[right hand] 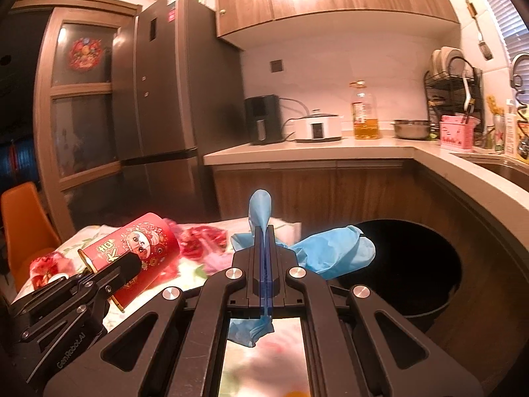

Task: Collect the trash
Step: 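Carry the red can and blue glove with both tools over the black bin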

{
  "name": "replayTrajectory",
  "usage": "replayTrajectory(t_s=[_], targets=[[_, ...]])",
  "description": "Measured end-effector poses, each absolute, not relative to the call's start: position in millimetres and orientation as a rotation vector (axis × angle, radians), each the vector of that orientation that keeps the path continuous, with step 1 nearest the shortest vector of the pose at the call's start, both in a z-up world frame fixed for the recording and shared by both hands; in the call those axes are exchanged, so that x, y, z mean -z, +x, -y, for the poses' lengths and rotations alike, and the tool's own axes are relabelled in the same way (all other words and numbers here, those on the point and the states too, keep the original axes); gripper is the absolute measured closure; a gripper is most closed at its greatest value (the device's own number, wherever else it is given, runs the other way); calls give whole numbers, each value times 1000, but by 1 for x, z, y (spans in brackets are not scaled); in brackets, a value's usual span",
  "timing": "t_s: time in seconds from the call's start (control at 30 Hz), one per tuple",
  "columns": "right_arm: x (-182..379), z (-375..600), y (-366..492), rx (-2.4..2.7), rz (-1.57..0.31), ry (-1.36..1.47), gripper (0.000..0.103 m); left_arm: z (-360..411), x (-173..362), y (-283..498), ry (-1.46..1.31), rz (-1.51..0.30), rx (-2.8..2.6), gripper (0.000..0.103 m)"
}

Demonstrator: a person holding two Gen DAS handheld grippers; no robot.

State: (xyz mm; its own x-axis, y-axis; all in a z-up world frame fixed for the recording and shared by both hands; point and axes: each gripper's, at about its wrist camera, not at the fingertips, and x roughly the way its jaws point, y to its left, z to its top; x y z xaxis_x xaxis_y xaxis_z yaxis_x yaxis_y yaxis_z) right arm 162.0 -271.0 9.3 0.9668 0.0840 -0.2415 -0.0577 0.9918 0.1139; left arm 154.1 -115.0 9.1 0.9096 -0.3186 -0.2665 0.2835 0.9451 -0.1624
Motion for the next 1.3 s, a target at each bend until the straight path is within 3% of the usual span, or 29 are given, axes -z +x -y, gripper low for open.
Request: replayTrajectory(t_s=[0.63, 1.3], targets=[[-12, 369, 157, 158, -203, 178, 101, 215, -15, 191, -73, -279, 506, 101], [-5, 404, 178, 237, -236, 183, 102, 271, 4, 228, -44, -324, 605, 101]])
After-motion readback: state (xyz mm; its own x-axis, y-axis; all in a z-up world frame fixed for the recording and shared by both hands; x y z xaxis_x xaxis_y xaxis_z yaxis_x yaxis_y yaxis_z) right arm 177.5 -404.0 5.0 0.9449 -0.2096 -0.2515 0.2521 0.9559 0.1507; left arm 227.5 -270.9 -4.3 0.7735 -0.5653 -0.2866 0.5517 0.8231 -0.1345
